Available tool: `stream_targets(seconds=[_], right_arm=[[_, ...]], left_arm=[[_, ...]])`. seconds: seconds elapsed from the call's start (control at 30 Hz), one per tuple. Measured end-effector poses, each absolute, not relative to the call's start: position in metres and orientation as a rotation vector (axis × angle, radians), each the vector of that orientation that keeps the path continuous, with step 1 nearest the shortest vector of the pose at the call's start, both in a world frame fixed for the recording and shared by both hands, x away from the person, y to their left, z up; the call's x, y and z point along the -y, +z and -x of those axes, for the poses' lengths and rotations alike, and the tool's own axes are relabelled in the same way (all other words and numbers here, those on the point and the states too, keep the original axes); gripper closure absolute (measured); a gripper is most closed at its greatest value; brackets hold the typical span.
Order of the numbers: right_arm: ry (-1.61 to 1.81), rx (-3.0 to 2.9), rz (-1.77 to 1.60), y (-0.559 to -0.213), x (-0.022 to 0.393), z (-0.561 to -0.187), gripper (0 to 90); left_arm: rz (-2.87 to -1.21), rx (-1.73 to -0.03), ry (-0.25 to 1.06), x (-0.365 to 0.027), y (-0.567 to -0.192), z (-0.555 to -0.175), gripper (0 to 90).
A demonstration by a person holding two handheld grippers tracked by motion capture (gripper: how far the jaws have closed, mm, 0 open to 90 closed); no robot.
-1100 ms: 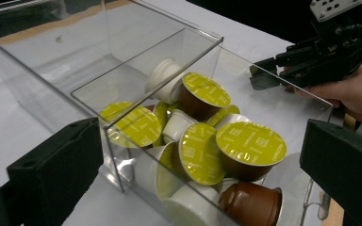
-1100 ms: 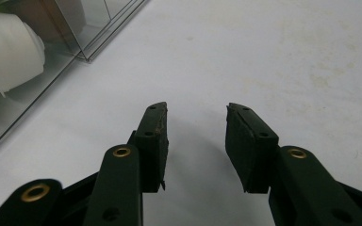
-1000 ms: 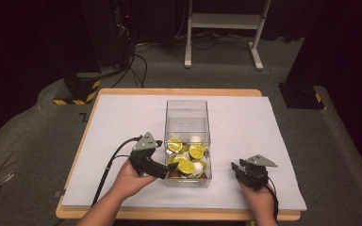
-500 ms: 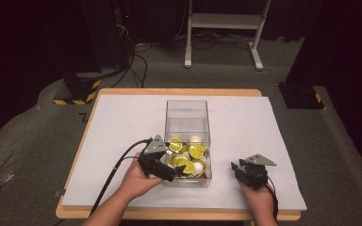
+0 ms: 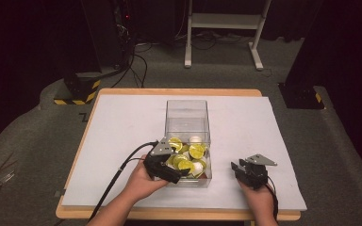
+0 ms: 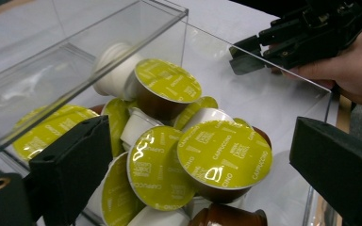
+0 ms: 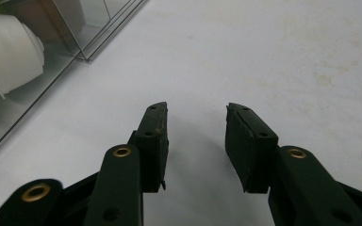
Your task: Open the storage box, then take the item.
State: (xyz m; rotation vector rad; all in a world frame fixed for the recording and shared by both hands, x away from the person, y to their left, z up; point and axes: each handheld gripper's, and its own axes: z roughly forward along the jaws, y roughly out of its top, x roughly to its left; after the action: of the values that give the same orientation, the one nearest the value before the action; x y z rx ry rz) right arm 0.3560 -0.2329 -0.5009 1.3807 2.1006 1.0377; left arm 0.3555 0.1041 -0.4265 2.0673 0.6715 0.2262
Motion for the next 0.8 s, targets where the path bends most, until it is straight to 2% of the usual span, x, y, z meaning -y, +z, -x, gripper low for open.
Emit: stream_targets(seconds=[0.17, 0.53, 0.8], right_arm=[[1.04, -2.098, -1.379, -0.5009, 0.2332, -0.3557, 59.6], [1.037, -2.091, -1.381, -0.501, 0.2339, -0.356, 59.4], [1.053, -2.096, -1.371, -0.5009, 0.2342, -0.3555, 59.4]], left_arm=[[-2.089, -0.661, 0.213, -0.1007, -0.4285, -0.3542, 10.9], [-2.116, -0.652, 0.186, -0.0995, -0.4295, -0.3547, 26.7], [-2.155, -0.636, 0.227, -0.0941, -0.4286, -0.3512, 23.9]])
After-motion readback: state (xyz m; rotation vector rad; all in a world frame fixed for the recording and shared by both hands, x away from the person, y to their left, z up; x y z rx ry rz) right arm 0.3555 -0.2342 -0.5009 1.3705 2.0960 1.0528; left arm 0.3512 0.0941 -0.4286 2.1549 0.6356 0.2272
